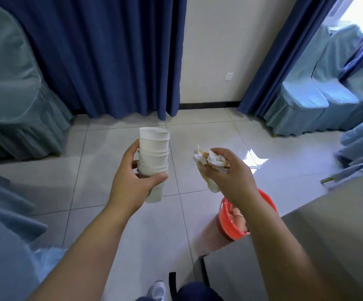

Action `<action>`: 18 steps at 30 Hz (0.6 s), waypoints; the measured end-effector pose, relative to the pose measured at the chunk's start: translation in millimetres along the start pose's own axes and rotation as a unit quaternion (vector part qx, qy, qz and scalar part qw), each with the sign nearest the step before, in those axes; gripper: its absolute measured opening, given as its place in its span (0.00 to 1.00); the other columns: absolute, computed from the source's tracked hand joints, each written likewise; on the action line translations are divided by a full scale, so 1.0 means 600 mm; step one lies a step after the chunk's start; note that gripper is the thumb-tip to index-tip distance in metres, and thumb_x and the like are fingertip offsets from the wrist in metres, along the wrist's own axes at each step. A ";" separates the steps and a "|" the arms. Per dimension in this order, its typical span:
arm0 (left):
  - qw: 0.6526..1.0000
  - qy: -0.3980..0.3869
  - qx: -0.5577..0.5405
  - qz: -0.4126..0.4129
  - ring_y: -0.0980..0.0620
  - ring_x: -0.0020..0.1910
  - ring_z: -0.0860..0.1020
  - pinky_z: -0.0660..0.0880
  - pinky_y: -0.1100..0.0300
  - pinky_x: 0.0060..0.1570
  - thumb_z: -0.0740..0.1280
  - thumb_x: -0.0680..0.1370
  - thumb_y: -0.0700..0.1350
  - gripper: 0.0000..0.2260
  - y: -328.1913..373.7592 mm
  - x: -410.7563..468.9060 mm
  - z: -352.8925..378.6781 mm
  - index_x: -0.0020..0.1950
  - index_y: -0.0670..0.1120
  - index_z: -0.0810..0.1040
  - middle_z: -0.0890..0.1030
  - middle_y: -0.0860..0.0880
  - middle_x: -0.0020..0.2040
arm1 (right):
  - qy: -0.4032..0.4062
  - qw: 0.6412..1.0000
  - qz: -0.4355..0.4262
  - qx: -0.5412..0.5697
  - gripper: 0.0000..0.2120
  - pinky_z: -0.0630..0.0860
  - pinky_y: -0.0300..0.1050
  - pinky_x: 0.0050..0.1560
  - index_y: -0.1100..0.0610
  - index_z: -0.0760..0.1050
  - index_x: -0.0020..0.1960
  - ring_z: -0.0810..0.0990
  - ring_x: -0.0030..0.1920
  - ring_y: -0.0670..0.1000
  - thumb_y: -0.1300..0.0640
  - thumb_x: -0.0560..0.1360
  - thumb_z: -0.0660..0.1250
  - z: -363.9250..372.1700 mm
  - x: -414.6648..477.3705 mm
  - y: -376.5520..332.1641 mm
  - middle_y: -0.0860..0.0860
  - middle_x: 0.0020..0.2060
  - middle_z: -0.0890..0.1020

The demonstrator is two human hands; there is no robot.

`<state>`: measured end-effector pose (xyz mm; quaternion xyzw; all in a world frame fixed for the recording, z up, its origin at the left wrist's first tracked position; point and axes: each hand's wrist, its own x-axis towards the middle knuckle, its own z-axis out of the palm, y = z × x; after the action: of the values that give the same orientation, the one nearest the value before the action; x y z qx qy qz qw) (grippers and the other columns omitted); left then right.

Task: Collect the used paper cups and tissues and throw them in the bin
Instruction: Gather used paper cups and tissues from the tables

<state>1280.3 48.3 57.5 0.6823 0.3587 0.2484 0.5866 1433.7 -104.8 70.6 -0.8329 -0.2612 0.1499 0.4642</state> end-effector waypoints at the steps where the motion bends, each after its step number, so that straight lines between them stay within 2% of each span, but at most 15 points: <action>1: 1.000 -0.007 0.004 -0.001 0.56 0.49 0.78 0.74 0.62 0.40 0.78 0.66 0.43 0.39 0.003 0.026 0.005 0.69 0.65 0.63 0.75 0.60 0.54 | 0.006 1.000 0.004 0.001 0.15 0.74 0.37 0.41 0.42 0.75 0.53 0.78 0.46 0.44 0.48 0.70 0.74 0.001 0.023 0.003 0.46 0.48 0.80; 5: 0.998 -0.049 0.031 0.000 0.54 0.51 0.78 0.78 0.53 0.48 0.79 0.65 0.44 0.40 0.009 0.133 0.036 0.69 0.67 0.63 0.76 0.58 0.56 | 0.028 0.999 0.018 -0.004 0.14 0.75 0.36 0.41 0.44 0.75 0.54 0.78 0.45 0.44 0.48 0.70 0.74 -0.001 0.123 0.022 0.47 0.48 0.80; 9: 0.995 -0.083 0.048 0.011 0.59 0.50 0.77 0.73 0.64 0.40 0.78 0.67 0.44 0.39 0.017 0.246 0.089 0.69 0.67 0.62 0.75 0.59 0.56 | 0.048 0.998 0.027 -0.008 0.16 0.73 0.35 0.39 0.46 0.76 0.57 0.78 0.45 0.44 0.46 0.70 0.73 0.002 0.244 0.060 0.48 0.48 0.80; 13: 0.988 -0.129 0.087 0.014 0.55 0.51 0.77 0.74 0.61 0.44 0.78 0.67 0.44 0.40 0.021 0.362 0.150 0.72 0.65 0.61 0.75 0.55 0.59 | 0.080 0.995 0.047 -0.034 0.20 0.78 0.43 0.44 0.46 0.75 0.59 0.78 0.44 0.47 0.42 0.70 0.72 0.006 0.367 0.115 0.50 0.50 0.78; 16: 0.978 -0.169 0.122 0.010 0.54 0.53 0.76 0.74 0.58 0.47 0.78 0.67 0.45 0.41 0.021 0.438 0.196 0.72 0.65 0.60 0.74 0.54 0.60 | 0.094 0.990 0.087 -0.060 0.20 0.71 0.36 0.36 0.46 0.75 0.59 0.77 0.41 0.47 0.41 0.70 0.71 -0.008 0.426 0.151 0.51 0.49 0.77; 18: 0.974 -0.188 0.128 0.006 0.55 0.52 0.77 0.73 0.60 0.44 0.78 0.66 0.46 0.41 0.019 0.480 0.229 0.70 0.67 0.61 0.75 0.56 0.58 | 0.100 0.984 0.125 -0.073 0.20 0.67 0.34 0.34 0.46 0.75 0.59 0.75 0.40 0.48 0.41 0.71 0.70 -0.022 0.449 0.178 0.52 0.48 0.76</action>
<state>1565.0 187.0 19.5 0.7885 0.2667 0.0718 0.5495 1692.6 -5.4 -15.3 -0.9014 -0.1174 0.1036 0.4037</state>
